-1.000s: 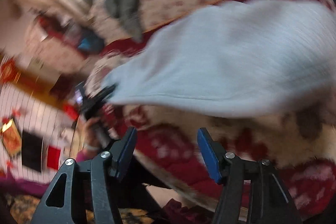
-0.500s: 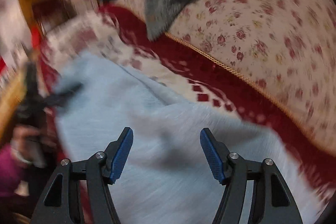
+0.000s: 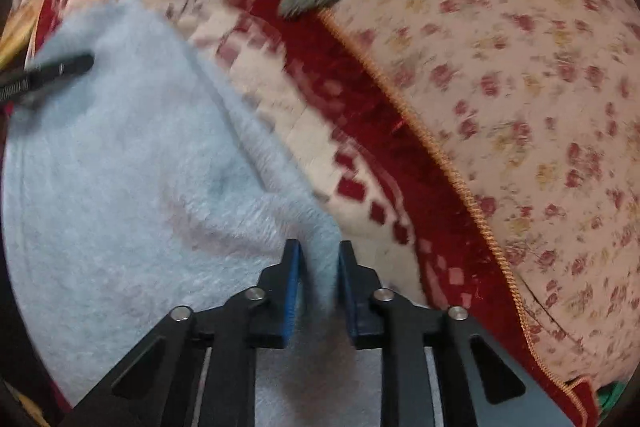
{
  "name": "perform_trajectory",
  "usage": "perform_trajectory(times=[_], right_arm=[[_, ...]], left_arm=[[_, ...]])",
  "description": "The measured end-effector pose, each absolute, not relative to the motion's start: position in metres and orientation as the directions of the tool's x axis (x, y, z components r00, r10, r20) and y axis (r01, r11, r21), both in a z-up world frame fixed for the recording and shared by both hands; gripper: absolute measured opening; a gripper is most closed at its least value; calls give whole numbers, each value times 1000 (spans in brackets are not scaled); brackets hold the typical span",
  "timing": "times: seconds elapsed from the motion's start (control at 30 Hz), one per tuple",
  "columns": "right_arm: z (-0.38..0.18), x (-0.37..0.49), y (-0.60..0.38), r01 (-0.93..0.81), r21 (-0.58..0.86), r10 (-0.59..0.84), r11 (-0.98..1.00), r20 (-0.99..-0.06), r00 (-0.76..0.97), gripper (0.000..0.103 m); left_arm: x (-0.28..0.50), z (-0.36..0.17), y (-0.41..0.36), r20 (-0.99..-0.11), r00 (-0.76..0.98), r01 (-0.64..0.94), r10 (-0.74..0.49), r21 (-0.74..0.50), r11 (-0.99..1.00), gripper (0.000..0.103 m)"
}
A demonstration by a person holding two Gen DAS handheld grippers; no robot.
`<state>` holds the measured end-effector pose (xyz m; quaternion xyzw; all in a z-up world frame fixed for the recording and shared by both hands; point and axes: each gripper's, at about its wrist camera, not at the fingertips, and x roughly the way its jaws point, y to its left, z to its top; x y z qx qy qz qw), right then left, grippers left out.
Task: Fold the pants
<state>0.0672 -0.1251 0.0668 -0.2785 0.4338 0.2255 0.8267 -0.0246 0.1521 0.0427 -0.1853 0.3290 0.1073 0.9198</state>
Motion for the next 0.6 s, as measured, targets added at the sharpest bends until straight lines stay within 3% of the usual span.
perform_trajectory(times=[0.07,0.17,0.3,0.5,0.6], right_arm=[[83,72,-134,-564,-261,150,783,-802,578,11],[78,80,-139,-539,-216,156,814,-813,561,11],[52,79,-126,-526,-285,84,801,-818,570,11],[62,68,-125,-492,-275,73,826,-813,578,17],[79,51,-133,-473,-229,112,851,-800,589,32]], left_arm=[[-23,42,153,-647,759,-322,77,-270,907,56],[-17,34,149,-683,725,-328,89,-229,917,56],[-17,32,147,-685,721,-327,104,-203,923,57],[-19,34,147,-681,724,-328,105,-206,922,59],[-22,38,143,-672,734,-320,100,-212,924,67]])
